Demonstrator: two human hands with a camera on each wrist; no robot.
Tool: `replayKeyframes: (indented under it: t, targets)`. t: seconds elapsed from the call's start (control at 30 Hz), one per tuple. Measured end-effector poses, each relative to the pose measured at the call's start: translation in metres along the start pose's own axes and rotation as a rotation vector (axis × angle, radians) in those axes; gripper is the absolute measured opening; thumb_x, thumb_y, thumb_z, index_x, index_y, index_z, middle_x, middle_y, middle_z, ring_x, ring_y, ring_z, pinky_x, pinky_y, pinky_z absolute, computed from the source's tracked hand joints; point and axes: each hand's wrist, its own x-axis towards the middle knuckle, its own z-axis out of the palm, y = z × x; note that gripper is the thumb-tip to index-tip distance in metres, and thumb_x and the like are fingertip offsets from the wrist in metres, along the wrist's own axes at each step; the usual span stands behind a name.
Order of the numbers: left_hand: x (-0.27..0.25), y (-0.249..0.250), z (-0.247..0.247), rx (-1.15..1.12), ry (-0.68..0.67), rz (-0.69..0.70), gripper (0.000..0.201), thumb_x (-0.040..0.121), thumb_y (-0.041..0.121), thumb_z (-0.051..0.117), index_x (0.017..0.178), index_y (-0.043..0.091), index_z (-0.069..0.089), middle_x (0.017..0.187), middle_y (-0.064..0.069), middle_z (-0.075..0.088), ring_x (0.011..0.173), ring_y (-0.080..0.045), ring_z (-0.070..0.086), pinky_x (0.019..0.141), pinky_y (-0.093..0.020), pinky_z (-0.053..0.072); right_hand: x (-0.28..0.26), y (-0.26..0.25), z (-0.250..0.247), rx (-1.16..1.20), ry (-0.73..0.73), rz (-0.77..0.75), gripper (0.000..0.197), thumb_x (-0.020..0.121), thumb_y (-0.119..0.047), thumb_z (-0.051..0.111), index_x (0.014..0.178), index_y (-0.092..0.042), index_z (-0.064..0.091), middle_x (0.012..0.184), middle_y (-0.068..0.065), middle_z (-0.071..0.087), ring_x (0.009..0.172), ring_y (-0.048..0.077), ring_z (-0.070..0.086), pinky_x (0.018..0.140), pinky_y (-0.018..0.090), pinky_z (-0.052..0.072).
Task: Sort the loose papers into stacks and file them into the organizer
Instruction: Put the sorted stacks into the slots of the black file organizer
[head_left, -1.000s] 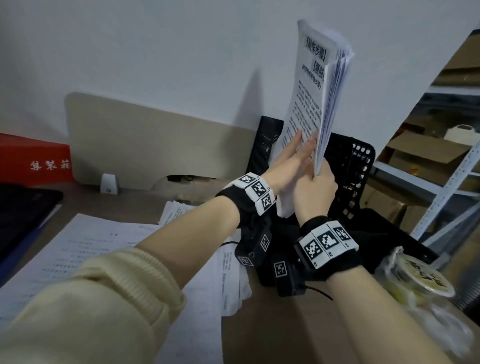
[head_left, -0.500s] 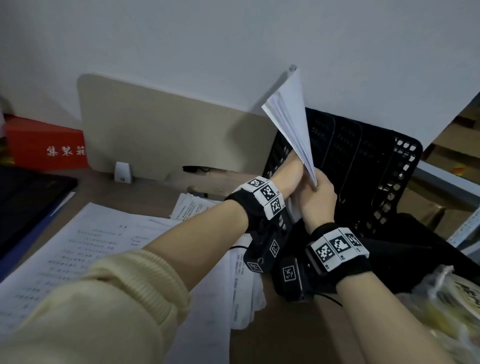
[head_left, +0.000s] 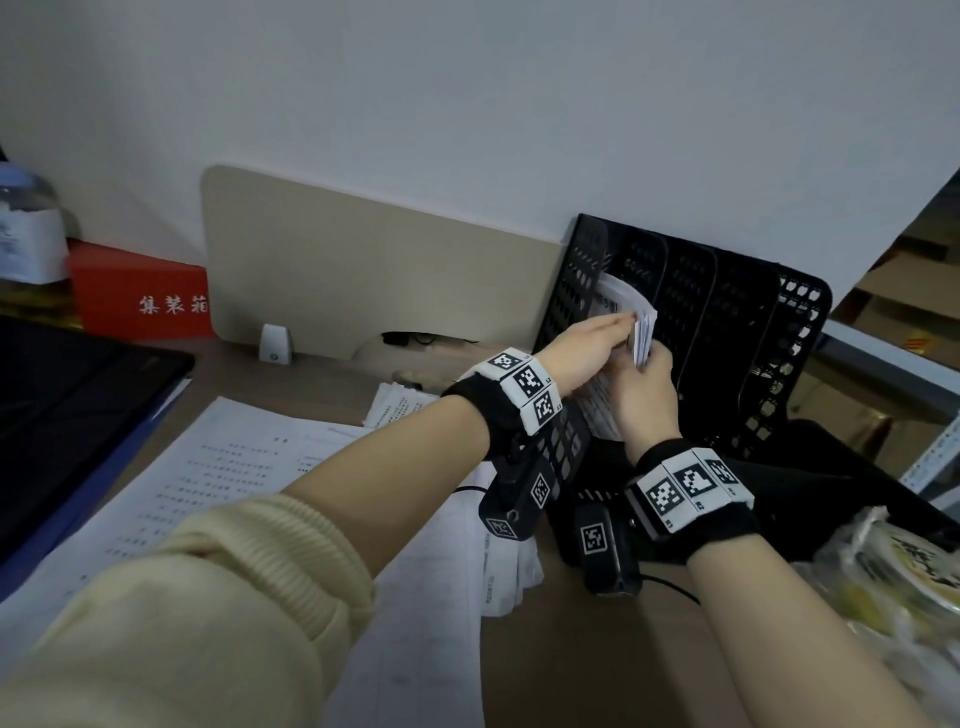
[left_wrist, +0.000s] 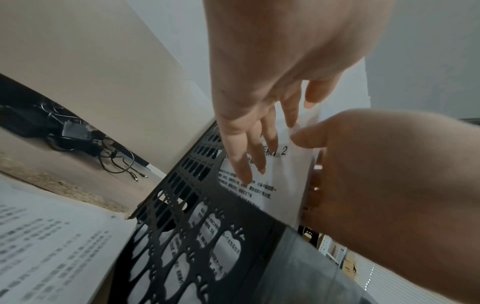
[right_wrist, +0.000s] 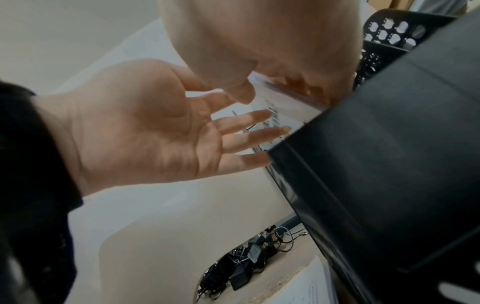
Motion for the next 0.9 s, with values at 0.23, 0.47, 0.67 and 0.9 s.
replayKeyframes:
  t: [0.23,0.47,0.67,0.9]
  targets:
    - [-0.011,0.001,-0.021,0.092,0.073,-0.026,0.033,0.103,0.029,0.037,0.124,0.013,0.057,0.107,-0.007,0.063,0.09,-0.018,0.059,0.075,-0.031,0.045,-0.024,-0.036,0.003,-0.057,0.246,-0.424,0.047,0.084,-0.006,0.056,0.131,-0.009,0.048,0.134,0.006,0.046,0.127,0.018,0.039,0.107,0.024,0.026]
    - [-0.025,-0.014,-0.077,0.205,0.259,-0.094,0.014,0.096,0.018,0.044,0.107,0.017,0.052,0.079,0.0,0.057,0.064,-0.015,0.058,0.068,-0.029,0.045,-0.053,-0.061,0.049,-0.063,0.062,-0.515,0.039,0.075,-0.005,0.051,0.112,-0.016,0.059,0.109,-0.006,0.052,0.111,0.021,0.045,0.098,0.029,0.033]
    - [-0.034,-0.045,-0.133,0.585,0.263,-0.319,0.032,0.097,0.009,0.044,0.123,0.0,0.059,0.125,-0.019,0.061,0.113,-0.033,0.061,0.056,-0.022,0.047,-0.05,-0.025,0.094,-0.166,-0.339,0.063,0.053,0.079,-0.019,0.056,0.131,-0.015,0.045,0.122,0.001,0.053,0.121,0.023,0.044,0.106,0.041,0.038]
    - [-0.028,-0.102,-0.19,0.675,0.335,-0.565,0.021,0.1,0.023,0.04,0.08,0.018,0.046,0.088,-0.008,0.063,0.085,-0.014,0.054,0.07,-0.02,0.044,-0.038,0.02,0.104,-0.336,-0.396,0.432,0.061,0.091,-0.015,0.052,0.144,0.003,0.027,0.136,0.015,0.043,0.127,0.034,0.043,0.101,0.037,0.04]
